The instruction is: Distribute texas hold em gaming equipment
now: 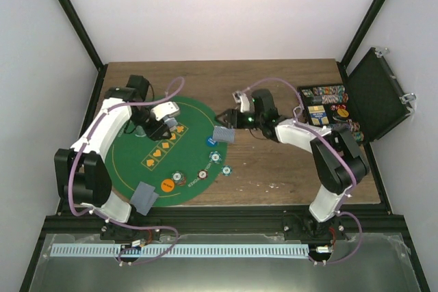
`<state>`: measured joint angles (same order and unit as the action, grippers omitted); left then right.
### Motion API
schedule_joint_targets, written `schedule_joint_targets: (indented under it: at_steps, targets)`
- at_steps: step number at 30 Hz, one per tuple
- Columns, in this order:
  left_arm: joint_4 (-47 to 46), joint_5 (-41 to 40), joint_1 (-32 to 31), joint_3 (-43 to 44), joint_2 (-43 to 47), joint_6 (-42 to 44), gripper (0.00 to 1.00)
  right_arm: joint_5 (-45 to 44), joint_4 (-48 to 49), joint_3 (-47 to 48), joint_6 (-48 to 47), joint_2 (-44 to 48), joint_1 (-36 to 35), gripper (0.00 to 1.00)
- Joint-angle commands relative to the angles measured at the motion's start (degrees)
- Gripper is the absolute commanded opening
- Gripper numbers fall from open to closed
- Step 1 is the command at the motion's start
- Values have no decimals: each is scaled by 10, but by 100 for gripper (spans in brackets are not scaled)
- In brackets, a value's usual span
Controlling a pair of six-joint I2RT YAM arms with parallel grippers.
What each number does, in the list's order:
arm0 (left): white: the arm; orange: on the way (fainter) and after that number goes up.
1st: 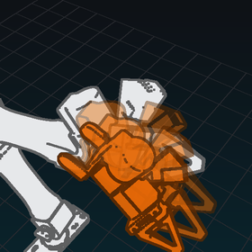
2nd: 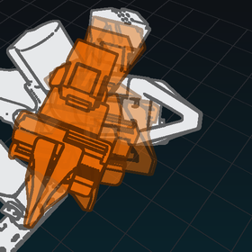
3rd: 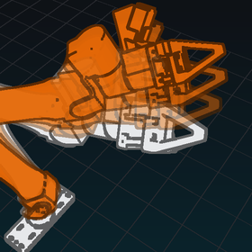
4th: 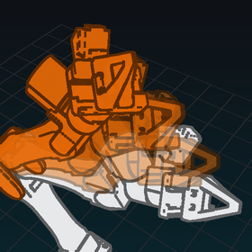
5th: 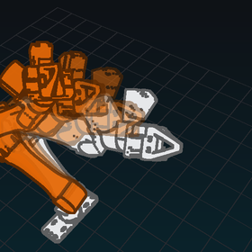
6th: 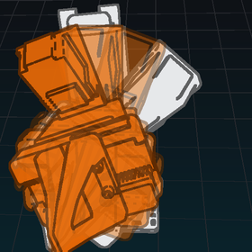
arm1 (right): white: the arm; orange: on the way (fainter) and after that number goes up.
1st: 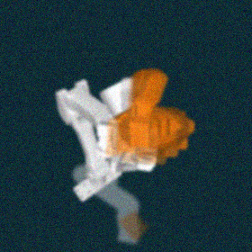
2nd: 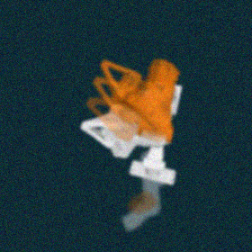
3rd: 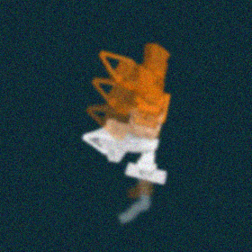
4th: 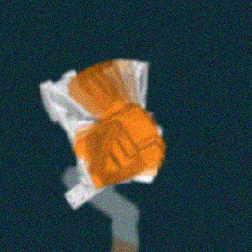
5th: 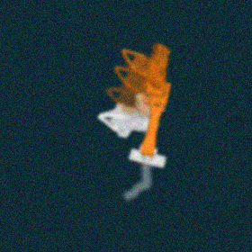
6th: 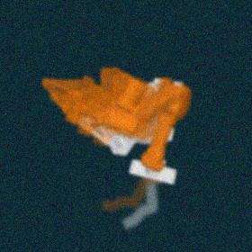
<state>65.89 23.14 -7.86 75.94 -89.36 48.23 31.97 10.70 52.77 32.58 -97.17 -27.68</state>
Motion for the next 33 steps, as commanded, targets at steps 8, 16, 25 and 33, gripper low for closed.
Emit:
schedule_joint_targets:
  at_steps: [8, 16, 25, 33]
  targets:
    - [76, 36, -82, 64, -3, 23, 52, 344, 131, 195, 45, -98, -37, 65]
    - [77, 32, -91, 70, -10, 21, 52, 360, 181, 226, 86, -142, -77, 67]
    - [72, 34, -92, 69, -10, 19, 52, 343, 189, 261, 119, -191, -94, 67]
    - [59, 21, -93, 67, -13, 15, 52, 357, 183, 297, 162, -234, -106, 59]
